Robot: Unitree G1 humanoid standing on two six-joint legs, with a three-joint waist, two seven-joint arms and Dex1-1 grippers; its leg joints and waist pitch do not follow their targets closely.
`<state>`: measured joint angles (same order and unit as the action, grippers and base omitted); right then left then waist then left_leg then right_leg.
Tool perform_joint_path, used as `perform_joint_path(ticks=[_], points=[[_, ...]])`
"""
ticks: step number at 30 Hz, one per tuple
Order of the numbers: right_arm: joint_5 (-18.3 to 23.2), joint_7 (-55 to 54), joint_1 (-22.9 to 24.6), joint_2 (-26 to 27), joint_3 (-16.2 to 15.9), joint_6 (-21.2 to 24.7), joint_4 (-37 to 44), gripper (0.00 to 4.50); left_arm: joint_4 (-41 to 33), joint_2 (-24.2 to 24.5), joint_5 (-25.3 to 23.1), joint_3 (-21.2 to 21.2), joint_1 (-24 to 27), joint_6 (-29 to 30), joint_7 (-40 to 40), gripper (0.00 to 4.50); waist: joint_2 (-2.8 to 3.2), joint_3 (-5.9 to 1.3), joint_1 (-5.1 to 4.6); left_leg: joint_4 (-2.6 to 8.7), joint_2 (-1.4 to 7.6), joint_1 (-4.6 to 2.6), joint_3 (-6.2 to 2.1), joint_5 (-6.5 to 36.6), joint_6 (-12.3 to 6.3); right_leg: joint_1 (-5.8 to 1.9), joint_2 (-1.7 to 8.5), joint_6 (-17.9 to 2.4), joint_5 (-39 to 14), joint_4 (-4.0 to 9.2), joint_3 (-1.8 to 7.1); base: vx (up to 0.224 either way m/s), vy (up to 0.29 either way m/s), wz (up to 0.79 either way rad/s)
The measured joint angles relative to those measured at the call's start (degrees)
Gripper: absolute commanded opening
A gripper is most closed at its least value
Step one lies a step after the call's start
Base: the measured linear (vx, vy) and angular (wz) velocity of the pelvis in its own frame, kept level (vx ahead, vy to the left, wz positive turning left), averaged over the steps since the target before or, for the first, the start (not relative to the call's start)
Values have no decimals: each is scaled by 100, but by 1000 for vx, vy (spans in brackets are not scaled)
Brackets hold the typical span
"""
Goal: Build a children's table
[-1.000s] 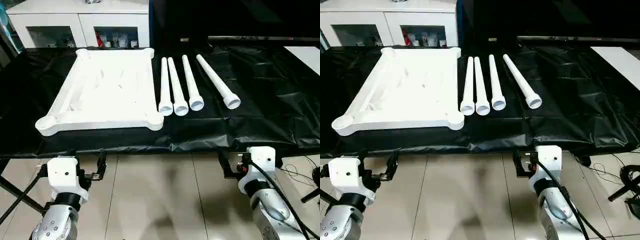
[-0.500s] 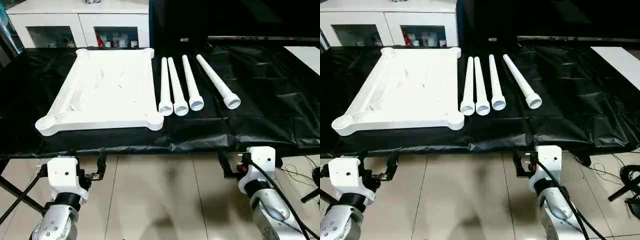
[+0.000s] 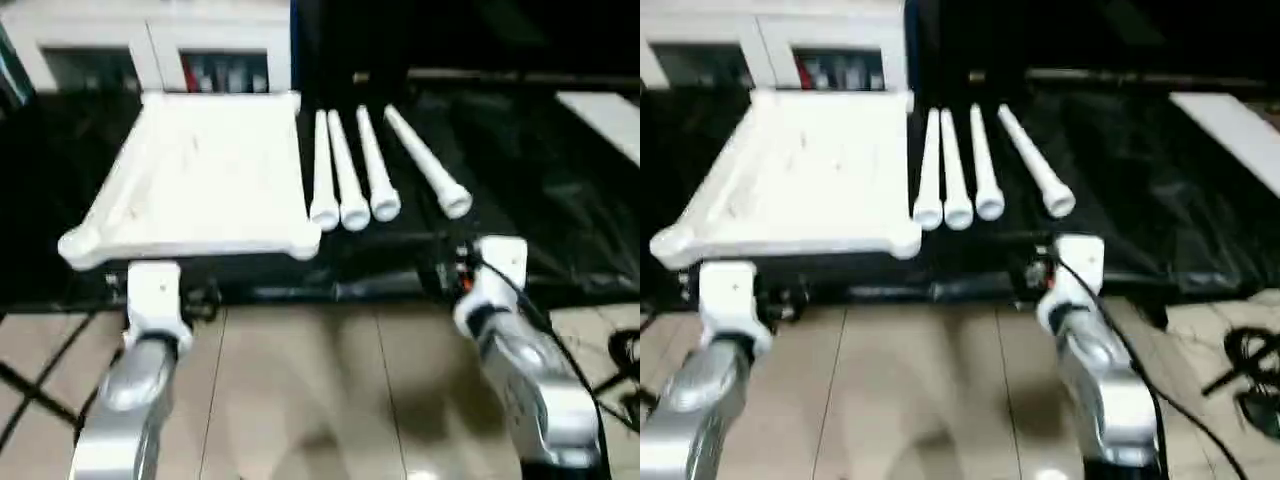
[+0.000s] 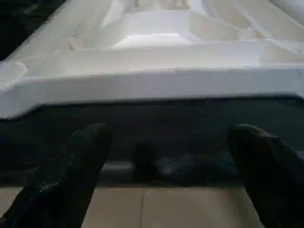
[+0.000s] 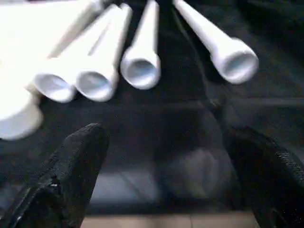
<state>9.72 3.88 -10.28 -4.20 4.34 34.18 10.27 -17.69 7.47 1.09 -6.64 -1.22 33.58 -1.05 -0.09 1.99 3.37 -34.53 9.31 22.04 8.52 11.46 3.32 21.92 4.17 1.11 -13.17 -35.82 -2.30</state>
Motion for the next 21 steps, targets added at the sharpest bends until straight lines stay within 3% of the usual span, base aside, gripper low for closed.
perform_joint_path(ticks=[2,6,8,13,16,17,18,19,21], points=[[-38,37,-185,-106,-114,-70,51,424,-169,-118,65,-178,-120,-174,-107,448,-8,-2,12,0,0,-7,3,-1,-1,-8,2,-4,3,3,1,0,0,0],[-198,160,-439,-186,-192,-889,-192,437,-200,-19,160,-386,-209,-424,-124,450,-59,7,32,1,4,-13,9,-4,2,-8,3,-7,10,-6,1,0,0,0],[-403,228,-544,-297,-356,-1200,-440,437,-94,156,87,-323,-201,-603,-58,450,-138,23,62,1,16,-11,15,-14,10,-5,1,-10,12,-12,-10,0,0,0],[-198,574,-676,-157,-436,-1026,-664,437,18,303,-147,-63,-80,-753,76,450,-382,41,141,2,34,-7,32,-36,-1,0,-3,-13,15,-13,-14,0,0,0],[-315,770,-676,-294,-778,-1142,-722,437,-143,248,-145,86,-51,-717,96,450,-428,43,199,0,33,-1,44,-35,-3,-4,2,-6,28,5,-12,0,0,0],[-376,796,-676,-342,-881,-1237,-752,437,-189,190,-144,110,-93,-705,87,450,-438,53,210,3,17,31,19,-34,-7,-38,26,-3,27,13,-49,0,0,0],[-469,801,-672,-394,-927,-1334,-829,437,-195,128,-146,159,-187,-696,73,450,-405,74,194,7,-2,36,-82,-33,-11,-120,55,36,2,81,-176,-20,-2,24],[-525,843,-670,-436,-932,-1387,-890,437,-195,101,-144,225,-306,-695,77,450,-413,89,173,33,-5,8,-136,-29,-18,-213,102,38,-1,143,-319,4,-15,56],[-579,924,-751,-386,-961,-1499,-948,437,-197,159,-140,406,-454,-750,167,450,-342,149,162,41,48,-32,-200,-5,-50,-507,133,46,-16,356,-605,17,-9,56]])
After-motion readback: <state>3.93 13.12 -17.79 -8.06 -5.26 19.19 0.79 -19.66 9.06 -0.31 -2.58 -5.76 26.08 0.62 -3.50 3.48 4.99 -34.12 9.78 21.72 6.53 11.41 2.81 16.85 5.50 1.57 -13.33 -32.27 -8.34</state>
